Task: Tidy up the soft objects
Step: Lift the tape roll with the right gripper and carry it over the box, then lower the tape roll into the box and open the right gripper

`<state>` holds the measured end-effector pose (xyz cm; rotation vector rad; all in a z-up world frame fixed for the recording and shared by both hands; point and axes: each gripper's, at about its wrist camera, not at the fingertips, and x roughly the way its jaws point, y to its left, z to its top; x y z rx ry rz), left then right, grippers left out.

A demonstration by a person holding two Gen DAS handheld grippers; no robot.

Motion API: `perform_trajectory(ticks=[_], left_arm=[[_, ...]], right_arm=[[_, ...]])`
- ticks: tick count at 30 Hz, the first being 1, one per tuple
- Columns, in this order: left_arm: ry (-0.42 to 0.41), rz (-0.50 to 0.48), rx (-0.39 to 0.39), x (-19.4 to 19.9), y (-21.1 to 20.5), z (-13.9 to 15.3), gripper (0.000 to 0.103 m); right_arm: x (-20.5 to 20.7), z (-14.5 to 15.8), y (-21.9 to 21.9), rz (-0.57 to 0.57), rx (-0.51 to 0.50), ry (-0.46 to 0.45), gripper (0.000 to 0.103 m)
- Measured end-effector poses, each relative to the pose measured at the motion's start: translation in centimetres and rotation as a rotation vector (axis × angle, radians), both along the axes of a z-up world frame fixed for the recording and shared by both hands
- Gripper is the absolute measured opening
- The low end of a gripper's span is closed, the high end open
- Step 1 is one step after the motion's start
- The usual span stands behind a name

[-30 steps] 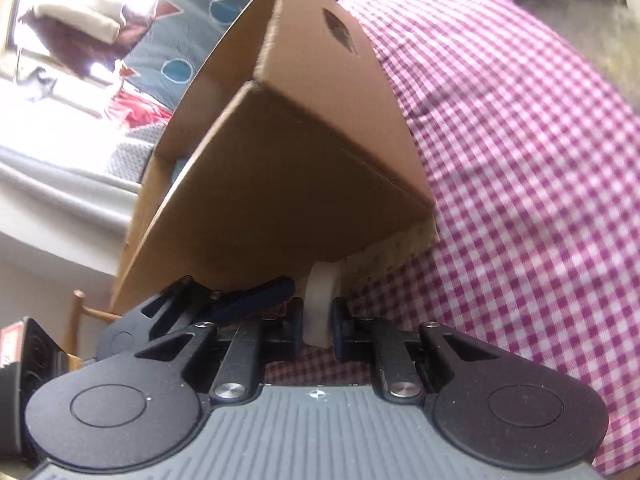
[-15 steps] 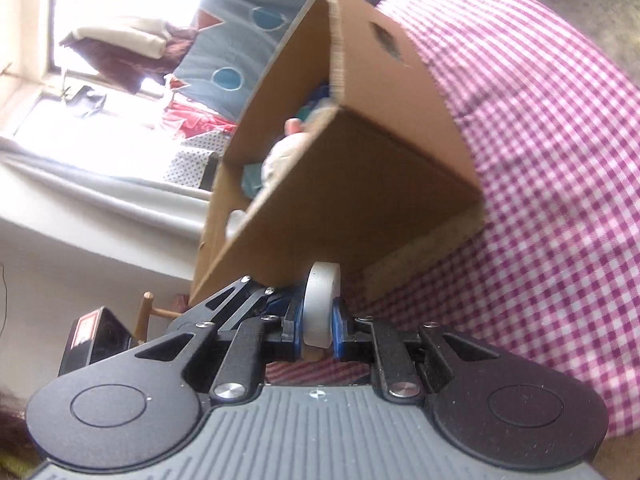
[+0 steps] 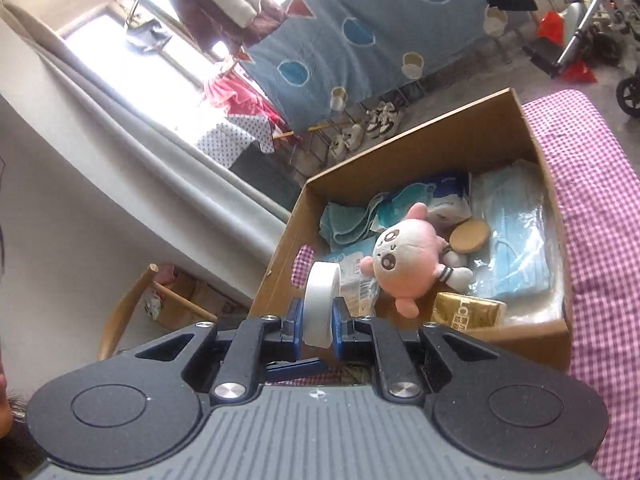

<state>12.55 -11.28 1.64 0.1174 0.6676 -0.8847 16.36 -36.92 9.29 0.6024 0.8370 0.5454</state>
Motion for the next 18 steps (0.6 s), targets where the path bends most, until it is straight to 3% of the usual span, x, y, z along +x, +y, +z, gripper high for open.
perform_trajectory(ticks=[8,13,18], left_arm=[[0.083,0.093,-0.103,1.9,5.4,0.2,0.102],[0.101,0.137,-0.122,2.6,7.0,-0.3,0.103],[0.117,0.131,-0.138,3.2,7.5,-0.7,0.102]], right_arm=[[9.8,-5.8,6.8,0.238,-0.194,0.27,0.016],[12.9,-9.4,10.2,0.355,-0.289,0.395,0.016],[14.6,-11.9,11.8,0.392,-0.337,0.471,0.016]])
